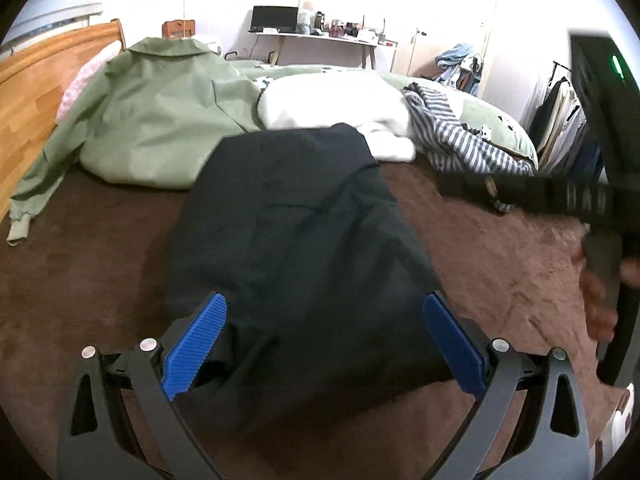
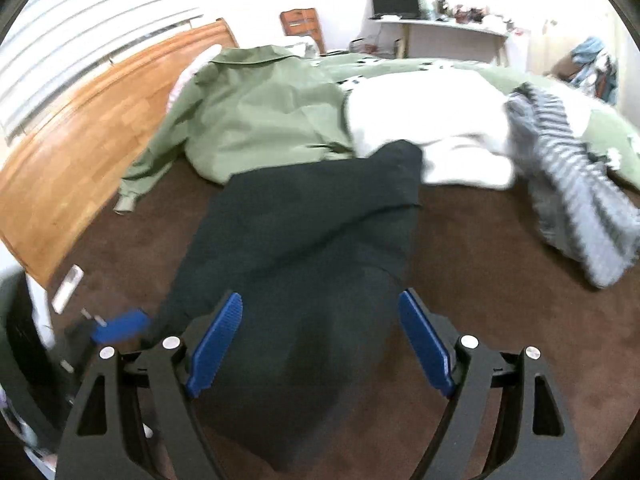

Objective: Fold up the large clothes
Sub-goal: 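Open the right tool and press the folded jacket with both tools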

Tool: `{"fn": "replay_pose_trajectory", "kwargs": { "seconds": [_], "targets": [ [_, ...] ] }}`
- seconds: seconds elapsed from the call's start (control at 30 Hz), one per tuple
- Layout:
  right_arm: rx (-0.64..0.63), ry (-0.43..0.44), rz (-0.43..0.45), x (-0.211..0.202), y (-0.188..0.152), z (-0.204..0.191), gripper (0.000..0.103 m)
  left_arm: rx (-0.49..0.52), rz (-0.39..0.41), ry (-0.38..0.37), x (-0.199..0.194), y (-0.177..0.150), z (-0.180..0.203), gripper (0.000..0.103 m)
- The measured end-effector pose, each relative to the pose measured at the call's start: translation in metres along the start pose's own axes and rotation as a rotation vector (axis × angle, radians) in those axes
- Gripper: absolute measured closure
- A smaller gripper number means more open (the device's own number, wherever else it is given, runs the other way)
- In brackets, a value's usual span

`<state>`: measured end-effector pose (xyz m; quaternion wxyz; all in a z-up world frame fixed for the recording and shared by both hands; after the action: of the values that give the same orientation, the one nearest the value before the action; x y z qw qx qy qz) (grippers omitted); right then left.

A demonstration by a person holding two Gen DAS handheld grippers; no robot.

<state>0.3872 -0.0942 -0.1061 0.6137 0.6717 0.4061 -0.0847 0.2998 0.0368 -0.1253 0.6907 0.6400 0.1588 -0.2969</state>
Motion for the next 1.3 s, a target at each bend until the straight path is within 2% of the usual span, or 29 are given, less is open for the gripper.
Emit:
{"fn": "replay_pose_trajectory", "kwargs": {
  "seconds": [0.1, 0.3, 0.37, 0.47, 0.57, 0.63, 0.7, 0.73, 0.9, 1.07, 1.2, 1.3],
  "targets": [
    [0.017, 0.047, 0.000, 0.031, 0.010, -0.004, 0.023, -0.015, -0.025, 0.006, 0.016, -0.010, -0.007, 0.006],
    [-0.006, 0.077, 0.017, 0.077, 0.021, -0.018, 0.023, 0.021, -0.059, 0.066, 0.032, -0.034, -0.026, 0.006],
    [-0.036, 0.066, 0.012, 0.091, 0.024, -0.023, 0.023, 0.020, -0.068, 0.063, 0.035, -0.043, -0.033, 0.006],
    [-0.090, 0.045, -0.005, 0.110, 0.025, -0.030, 0.023, -0.036, -0.106, 0.033, 0.042, -0.052, -0.049, 0.006],
    [-0.117, -0.005, -0.040, 0.135, 0.026, -0.032, 0.023, -0.044, -0.111, 0.016, 0.043, -0.055, -0.056, 0.006],
    [-0.113, -0.019, -0.080, 0.154, 0.025, -0.029, 0.025, -0.026, -0.109, 0.018, 0.043, -0.056, -0.054, 0.006],
    [-0.111, -0.031, -0.136, 0.178, 0.028, -0.026, 0.035, -0.012, -0.111, 0.030, 0.044, -0.058, -0.053, 0.006],
    [-0.110, -0.039, -0.155, 0.189, 0.032, -0.025, 0.035, -0.006, -0.110, 0.036, 0.044, -0.059, -0.053, 0.006],
    [-0.123, -0.074, -0.212, 0.234, 0.042, -0.028, 0.032, 0.014, -0.096, 0.023, 0.042, -0.067, -0.054, 0.006],
    [-0.132, -0.092, -0.237, 0.274, 0.031, -0.029, 0.027, 0.022, -0.081, 0.014, 0.043, -0.072, -0.061, 0.006],
    [-0.103, -0.078, -0.218, 0.287, 0.027, -0.025, 0.024, 0.020, -0.067, -0.007, 0.048, -0.078, -0.070, 0.006],
    [-0.134, -0.104, -0.214, 0.294, 0.024, -0.029, 0.024, 0.014, -0.061, -0.011, 0.052, -0.081, -0.072, 0.006]
  ]
}}
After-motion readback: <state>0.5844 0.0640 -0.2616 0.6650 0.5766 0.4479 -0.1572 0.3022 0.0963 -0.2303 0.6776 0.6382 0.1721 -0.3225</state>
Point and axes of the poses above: each gripper's, at about its wrist camera, not at the fingertips, and x roughly the way its jaws point, z to its right, y to its top, the point moved 1 cm from there along x, roughly the way its jaws point, and after that the axes turned 9 degrees about z, right-handed, at the moved point
